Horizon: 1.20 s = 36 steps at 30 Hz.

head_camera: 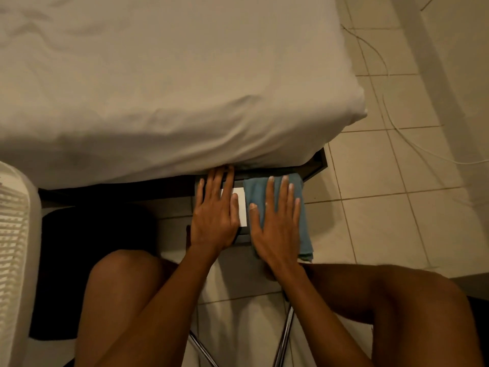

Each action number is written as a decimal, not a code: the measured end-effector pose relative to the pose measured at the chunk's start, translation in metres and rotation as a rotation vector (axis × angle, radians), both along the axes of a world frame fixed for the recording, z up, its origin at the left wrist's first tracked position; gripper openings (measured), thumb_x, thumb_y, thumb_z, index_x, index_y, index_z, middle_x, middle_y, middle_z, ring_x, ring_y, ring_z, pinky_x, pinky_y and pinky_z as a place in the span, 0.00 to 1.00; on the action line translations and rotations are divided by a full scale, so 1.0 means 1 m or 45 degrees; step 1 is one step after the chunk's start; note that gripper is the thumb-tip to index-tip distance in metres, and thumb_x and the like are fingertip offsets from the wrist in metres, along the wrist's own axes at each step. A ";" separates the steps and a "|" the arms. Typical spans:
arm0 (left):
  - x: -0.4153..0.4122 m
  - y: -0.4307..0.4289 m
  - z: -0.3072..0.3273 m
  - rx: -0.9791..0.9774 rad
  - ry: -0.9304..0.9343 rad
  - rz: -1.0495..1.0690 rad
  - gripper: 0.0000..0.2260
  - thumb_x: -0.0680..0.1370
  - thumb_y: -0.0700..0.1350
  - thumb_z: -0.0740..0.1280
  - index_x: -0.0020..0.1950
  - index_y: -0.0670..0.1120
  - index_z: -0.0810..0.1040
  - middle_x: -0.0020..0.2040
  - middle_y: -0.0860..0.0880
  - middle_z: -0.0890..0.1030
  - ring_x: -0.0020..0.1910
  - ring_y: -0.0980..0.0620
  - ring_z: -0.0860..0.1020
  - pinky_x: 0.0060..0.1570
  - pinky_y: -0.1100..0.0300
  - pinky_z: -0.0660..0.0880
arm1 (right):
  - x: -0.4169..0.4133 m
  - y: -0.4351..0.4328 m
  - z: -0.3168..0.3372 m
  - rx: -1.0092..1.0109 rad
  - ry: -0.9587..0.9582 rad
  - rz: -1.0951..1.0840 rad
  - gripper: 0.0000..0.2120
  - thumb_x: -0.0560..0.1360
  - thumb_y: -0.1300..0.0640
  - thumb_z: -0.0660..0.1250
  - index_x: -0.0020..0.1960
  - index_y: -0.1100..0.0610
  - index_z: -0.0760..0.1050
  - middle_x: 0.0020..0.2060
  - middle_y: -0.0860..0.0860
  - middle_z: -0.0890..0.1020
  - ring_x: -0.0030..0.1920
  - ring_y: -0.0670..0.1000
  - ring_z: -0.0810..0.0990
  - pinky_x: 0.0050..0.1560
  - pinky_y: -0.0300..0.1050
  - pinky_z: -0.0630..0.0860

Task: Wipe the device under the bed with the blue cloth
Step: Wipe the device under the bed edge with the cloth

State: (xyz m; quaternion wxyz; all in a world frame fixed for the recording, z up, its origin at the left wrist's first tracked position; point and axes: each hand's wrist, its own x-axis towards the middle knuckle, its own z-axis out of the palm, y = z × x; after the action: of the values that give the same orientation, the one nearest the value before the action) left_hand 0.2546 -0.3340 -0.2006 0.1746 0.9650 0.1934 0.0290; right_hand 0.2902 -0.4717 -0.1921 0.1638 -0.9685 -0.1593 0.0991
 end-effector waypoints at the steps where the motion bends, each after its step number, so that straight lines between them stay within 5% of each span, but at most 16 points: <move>1: 0.000 -0.001 0.000 -0.004 -0.002 -0.001 0.26 0.83 0.50 0.50 0.81 0.48 0.50 0.81 0.48 0.54 0.80 0.52 0.50 0.79 0.49 0.48 | 0.007 0.000 -0.002 0.004 0.001 0.009 0.34 0.81 0.37 0.43 0.81 0.50 0.38 0.81 0.53 0.40 0.80 0.53 0.37 0.80 0.55 0.39; 24: 0.002 -0.001 0.004 -0.044 -0.041 -0.008 0.26 0.83 0.50 0.51 0.81 0.49 0.51 0.81 0.47 0.55 0.80 0.51 0.51 0.78 0.48 0.50 | 0.048 0.014 -0.001 -0.013 -0.005 -0.120 0.32 0.82 0.38 0.44 0.82 0.50 0.43 0.81 0.55 0.43 0.81 0.54 0.39 0.79 0.59 0.44; 36: 0.001 0.002 0.001 -0.052 -0.043 0.002 0.26 0.83 0.49 0.52 0.81 0.49 0.51 0.80 0.47 0.56 0.80 0.51 0.52 0.78 0.48 0.50 | 0.020 0.002 -0.001 0.028 -0.014 0.103 0.30 0.83 0.39 0.46 0.81 0.45 0.40 0.81 0.53 0.39 0.80 0.54 0.36 0.79 0.56 0.39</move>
State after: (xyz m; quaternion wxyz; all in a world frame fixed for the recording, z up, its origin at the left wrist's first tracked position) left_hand 0.2556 -0.3325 -0.1997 0.1974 0.9605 0.1919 0.0414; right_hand 0.3104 -0.4695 -0.1930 0.1693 -0.9600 -0.2002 0.0986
